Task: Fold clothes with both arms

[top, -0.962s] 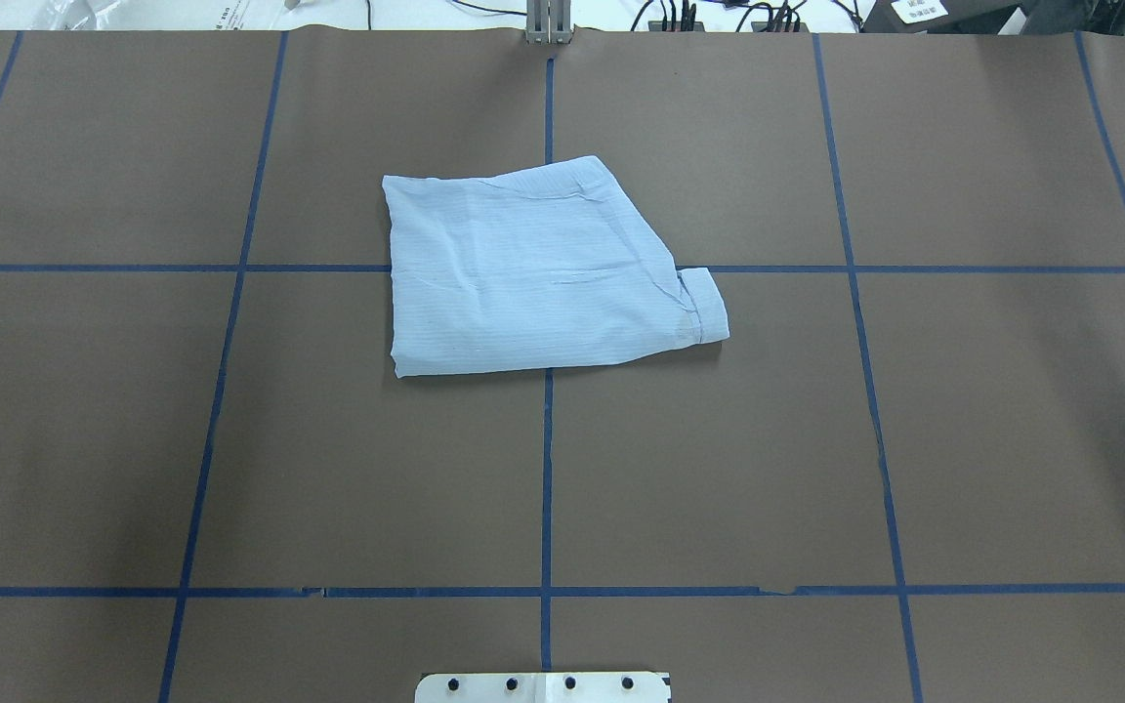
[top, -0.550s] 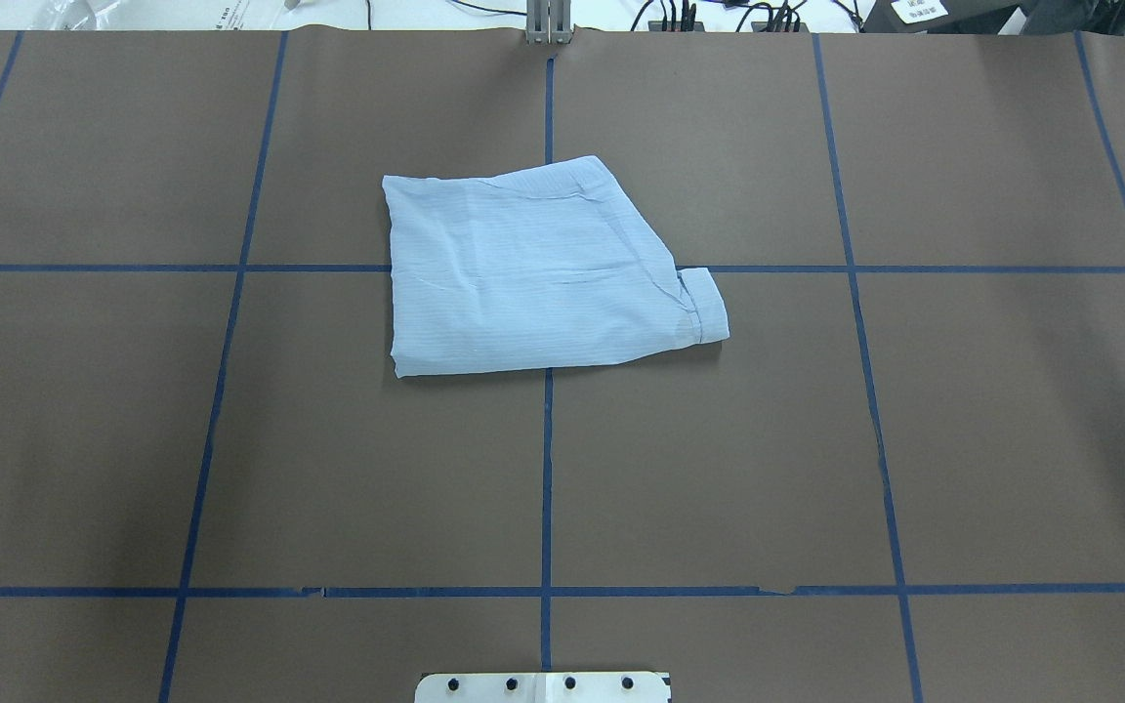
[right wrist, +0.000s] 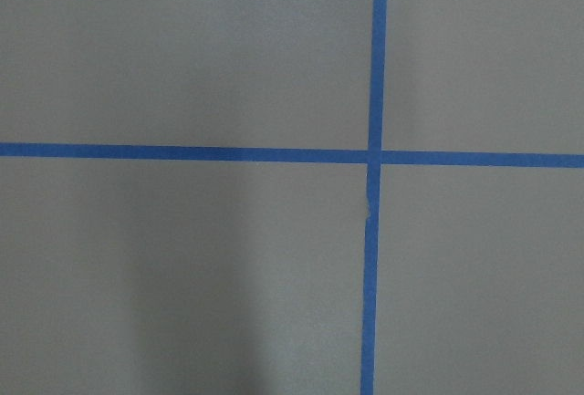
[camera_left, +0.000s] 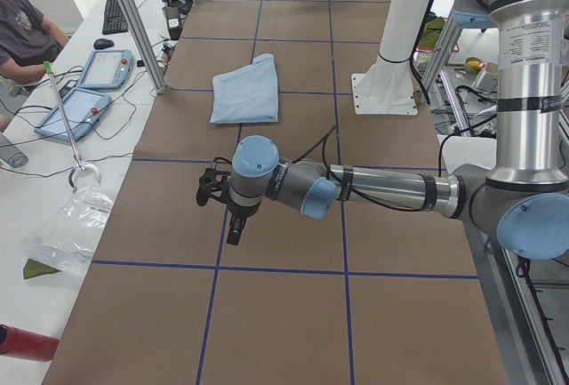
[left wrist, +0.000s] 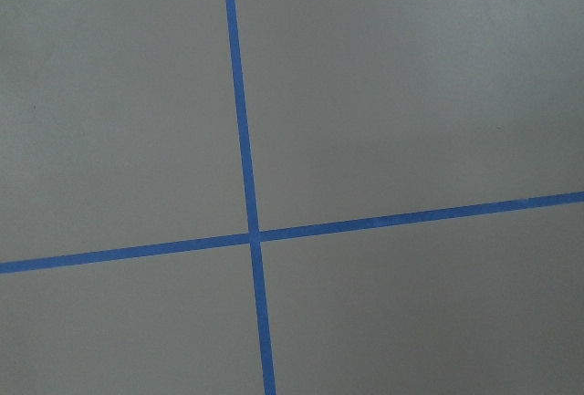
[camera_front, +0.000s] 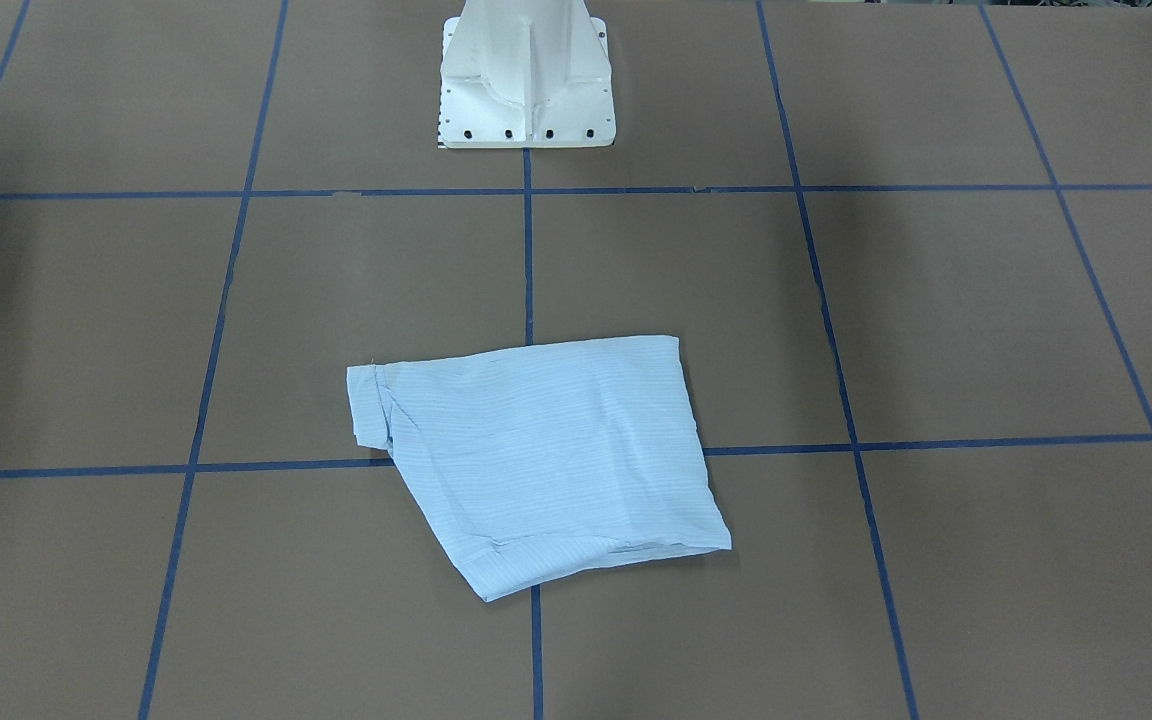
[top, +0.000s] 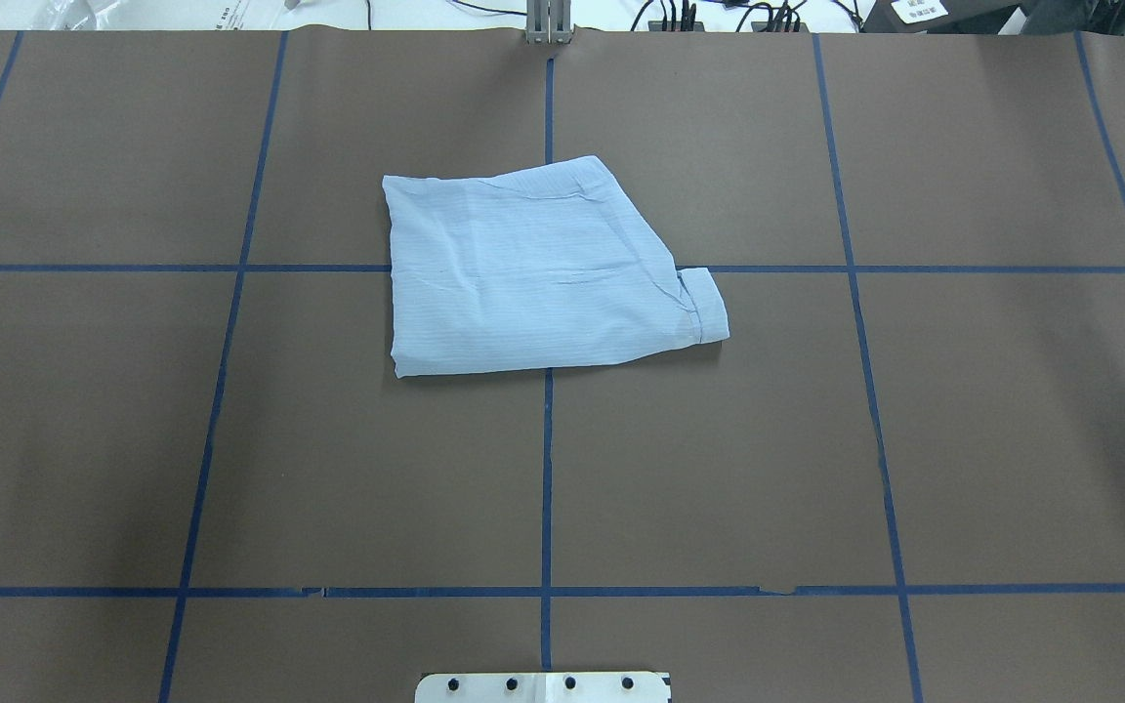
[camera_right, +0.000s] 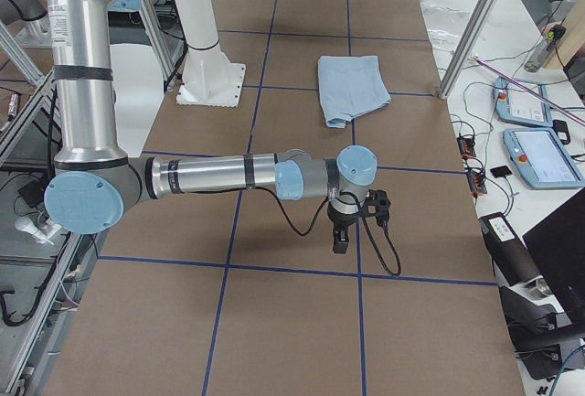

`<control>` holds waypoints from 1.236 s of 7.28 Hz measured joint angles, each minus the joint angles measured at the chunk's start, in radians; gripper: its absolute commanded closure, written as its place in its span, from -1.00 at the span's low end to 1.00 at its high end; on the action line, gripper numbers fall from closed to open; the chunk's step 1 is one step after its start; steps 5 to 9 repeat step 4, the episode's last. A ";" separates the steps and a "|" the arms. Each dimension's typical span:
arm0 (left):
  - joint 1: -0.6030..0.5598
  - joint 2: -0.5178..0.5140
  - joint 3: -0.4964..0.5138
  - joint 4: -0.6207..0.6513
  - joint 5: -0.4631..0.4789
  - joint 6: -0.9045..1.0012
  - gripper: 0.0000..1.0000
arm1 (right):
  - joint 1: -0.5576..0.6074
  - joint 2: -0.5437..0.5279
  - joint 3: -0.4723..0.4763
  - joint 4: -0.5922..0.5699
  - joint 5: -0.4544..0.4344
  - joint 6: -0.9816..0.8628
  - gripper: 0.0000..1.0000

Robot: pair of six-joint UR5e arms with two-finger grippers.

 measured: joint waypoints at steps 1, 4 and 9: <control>0.000 0.000 0.000 0.000 0.001 0.000 -1.00 | 0.000 -0.001 -0.001 0.000 0.000 0.001 -1.00; 0.000 0.000 0.006 0.000 0.048 0.002 -1.00 | 0.000 -0.004 -0.002 0.000 0.000 0.001 -1.00; 0.000 0.000 0.006 0.000 0.048 0.002 -1.00 | 0.000 -0.004 -0.002 0.000 0.000 0.001 -1.00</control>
